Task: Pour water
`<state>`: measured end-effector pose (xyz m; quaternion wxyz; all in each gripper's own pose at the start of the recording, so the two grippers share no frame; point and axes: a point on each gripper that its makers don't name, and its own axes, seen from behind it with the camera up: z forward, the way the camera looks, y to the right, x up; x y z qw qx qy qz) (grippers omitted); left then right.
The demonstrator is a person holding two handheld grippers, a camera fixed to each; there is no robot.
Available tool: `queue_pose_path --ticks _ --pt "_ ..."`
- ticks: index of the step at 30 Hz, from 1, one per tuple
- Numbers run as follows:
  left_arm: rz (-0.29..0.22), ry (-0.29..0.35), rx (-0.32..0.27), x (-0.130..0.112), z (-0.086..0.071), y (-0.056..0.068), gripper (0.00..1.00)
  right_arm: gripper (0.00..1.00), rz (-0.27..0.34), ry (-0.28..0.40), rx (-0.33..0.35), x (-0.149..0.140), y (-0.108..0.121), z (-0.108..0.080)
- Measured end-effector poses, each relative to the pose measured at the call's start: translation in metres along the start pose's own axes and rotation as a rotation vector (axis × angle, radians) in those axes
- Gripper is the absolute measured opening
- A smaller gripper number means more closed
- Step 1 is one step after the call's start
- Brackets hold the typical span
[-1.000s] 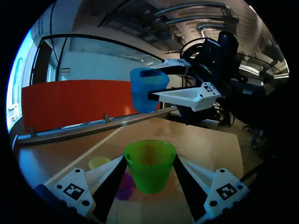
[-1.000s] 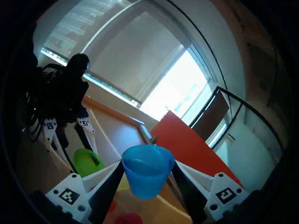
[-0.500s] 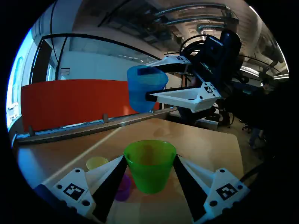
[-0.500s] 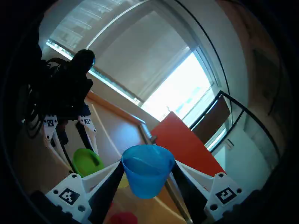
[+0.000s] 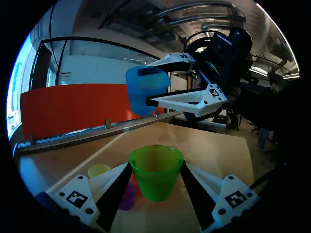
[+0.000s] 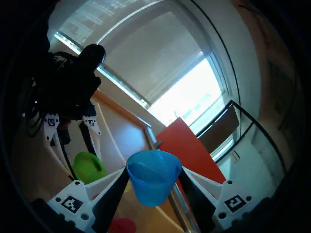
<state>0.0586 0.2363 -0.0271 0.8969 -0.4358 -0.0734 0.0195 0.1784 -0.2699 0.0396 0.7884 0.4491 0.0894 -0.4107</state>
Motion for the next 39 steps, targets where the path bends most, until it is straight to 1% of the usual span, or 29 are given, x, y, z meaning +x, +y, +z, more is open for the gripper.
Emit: queue_pose_path --ticks 8,14,20,29,39 --pt "0.006 0.001 -0.003 -0.0001 -0.0001 0.0018 0.86 0.90 -0.051 -0.008 0.005 -0.0006 0.0008 0.0001" --pt "0.013 0.002 -0.008 -0.0005 0.0012 0.0044 0.86 0.90 -0.084 -0.019 0.015 -0.0035 -0.0030 0.0015" --pt "0.018 0.009 -0.010 0.0015 0.0023 0.0052 0.86 0.90 -0.100 -0.020 0.018 -0.0029 -0.0031 0.0027" --pt "0.015 0.018 -0.007 0.0039 0.0030 0.0030 0.86 0.90 -0.139 -0.030 0.018 -0.0034 -0.0008 0.0022" --pt "0.020 0.023 -0.009 0.0059 0.0027 0.0054 0.86 0.90 -0.181 -0.032 0.024 -0.0014 -0.0030 0.0025"
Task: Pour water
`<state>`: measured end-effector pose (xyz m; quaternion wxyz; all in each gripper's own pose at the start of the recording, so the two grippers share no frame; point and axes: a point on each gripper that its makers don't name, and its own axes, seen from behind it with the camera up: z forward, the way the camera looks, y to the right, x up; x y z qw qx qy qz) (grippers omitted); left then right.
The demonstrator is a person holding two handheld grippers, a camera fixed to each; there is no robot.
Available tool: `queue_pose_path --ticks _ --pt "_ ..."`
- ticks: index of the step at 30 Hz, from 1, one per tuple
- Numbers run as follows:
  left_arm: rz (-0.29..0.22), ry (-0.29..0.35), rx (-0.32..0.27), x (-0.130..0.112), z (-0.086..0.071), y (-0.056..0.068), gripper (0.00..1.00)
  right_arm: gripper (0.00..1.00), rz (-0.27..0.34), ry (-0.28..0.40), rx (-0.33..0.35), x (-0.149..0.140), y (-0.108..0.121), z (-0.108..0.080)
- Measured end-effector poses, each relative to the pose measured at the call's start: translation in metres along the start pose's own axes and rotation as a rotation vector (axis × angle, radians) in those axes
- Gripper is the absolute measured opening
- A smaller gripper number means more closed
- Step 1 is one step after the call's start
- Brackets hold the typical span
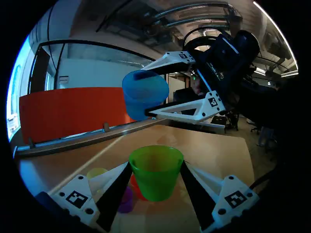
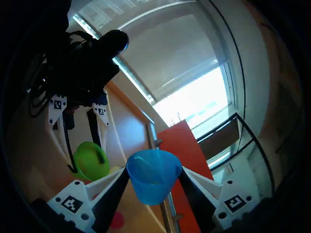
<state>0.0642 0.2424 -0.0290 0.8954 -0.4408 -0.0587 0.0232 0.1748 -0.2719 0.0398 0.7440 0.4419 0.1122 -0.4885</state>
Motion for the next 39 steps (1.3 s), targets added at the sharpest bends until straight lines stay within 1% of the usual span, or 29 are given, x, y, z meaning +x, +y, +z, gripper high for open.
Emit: queue_pose_path --ticks 11,39 --pt "-0.004 0.002 0.007 -0.0002 0.0008 -0.0019 0.86 0.90 -0.041 -0.009 -0.002 0.0000 0.0013 0.0009" --pt "0.002 0.010 0.002 0.0028 0.0012 0.0018 0.85 0.90 -0.111 -0.018 -0.017 0.0021 0.0071 -0.0002"
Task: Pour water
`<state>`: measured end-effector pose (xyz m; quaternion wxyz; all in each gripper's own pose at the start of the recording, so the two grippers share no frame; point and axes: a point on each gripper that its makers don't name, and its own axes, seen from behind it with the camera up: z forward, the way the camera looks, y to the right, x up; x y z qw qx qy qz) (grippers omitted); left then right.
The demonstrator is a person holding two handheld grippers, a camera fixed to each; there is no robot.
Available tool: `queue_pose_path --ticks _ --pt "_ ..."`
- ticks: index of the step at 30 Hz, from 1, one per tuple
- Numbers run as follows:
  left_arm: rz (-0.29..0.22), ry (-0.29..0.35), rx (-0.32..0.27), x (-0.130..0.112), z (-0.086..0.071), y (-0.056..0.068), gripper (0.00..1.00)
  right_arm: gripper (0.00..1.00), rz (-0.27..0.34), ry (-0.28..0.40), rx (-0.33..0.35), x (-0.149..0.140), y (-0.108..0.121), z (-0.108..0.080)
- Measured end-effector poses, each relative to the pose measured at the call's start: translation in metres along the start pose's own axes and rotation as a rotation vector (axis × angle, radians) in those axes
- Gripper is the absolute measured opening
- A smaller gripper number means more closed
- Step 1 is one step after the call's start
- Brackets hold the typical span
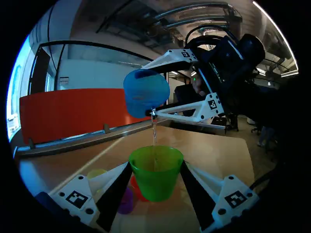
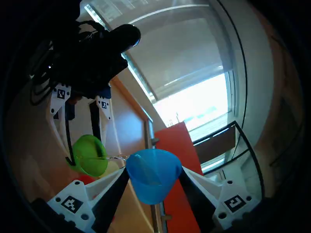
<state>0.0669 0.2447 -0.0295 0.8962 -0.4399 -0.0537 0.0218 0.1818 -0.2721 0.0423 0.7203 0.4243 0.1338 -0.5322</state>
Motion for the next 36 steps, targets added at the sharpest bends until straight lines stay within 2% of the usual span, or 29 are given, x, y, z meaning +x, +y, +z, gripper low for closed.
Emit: queue_pose_path --ticks 36 --pt "0.003 0.004 -0.004 0.0010 -0.0005 0.0019 0.85 0.90 -0.082 -0.008 -0.020 0.0033 0.0047 -0.0006"
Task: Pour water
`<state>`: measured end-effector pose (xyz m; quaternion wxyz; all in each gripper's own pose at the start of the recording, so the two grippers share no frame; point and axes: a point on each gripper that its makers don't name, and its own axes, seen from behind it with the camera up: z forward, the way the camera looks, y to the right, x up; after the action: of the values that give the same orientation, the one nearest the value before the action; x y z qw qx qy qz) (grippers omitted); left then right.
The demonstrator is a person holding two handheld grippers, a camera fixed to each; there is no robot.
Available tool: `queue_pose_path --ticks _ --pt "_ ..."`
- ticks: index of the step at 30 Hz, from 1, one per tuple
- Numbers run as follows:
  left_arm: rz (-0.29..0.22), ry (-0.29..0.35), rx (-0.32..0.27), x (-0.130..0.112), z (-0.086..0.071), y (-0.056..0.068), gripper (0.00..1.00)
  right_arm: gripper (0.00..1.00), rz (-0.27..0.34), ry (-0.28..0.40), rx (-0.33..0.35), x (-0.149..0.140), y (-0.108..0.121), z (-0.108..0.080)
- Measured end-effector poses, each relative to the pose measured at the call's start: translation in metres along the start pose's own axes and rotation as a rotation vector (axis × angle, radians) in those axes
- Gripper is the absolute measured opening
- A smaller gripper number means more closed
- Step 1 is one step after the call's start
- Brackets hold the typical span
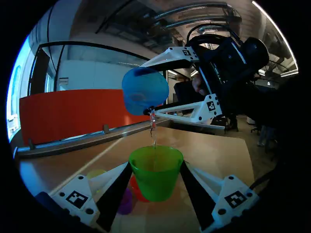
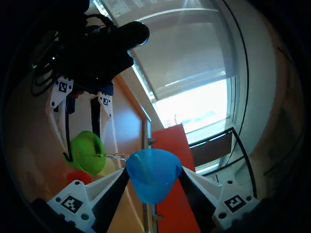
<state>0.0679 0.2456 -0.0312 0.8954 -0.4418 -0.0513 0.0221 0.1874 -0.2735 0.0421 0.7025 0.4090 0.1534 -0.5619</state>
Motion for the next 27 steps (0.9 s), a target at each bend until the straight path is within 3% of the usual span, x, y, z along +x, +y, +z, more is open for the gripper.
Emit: queue_pose_path --ticks 27 --pt "0.001 -0.001 0.001 -0.0020 -0.0016 -0.0012 0.85 0.90 -0.054 0.003 -0.009 0.0042 0.0031 0.0026"
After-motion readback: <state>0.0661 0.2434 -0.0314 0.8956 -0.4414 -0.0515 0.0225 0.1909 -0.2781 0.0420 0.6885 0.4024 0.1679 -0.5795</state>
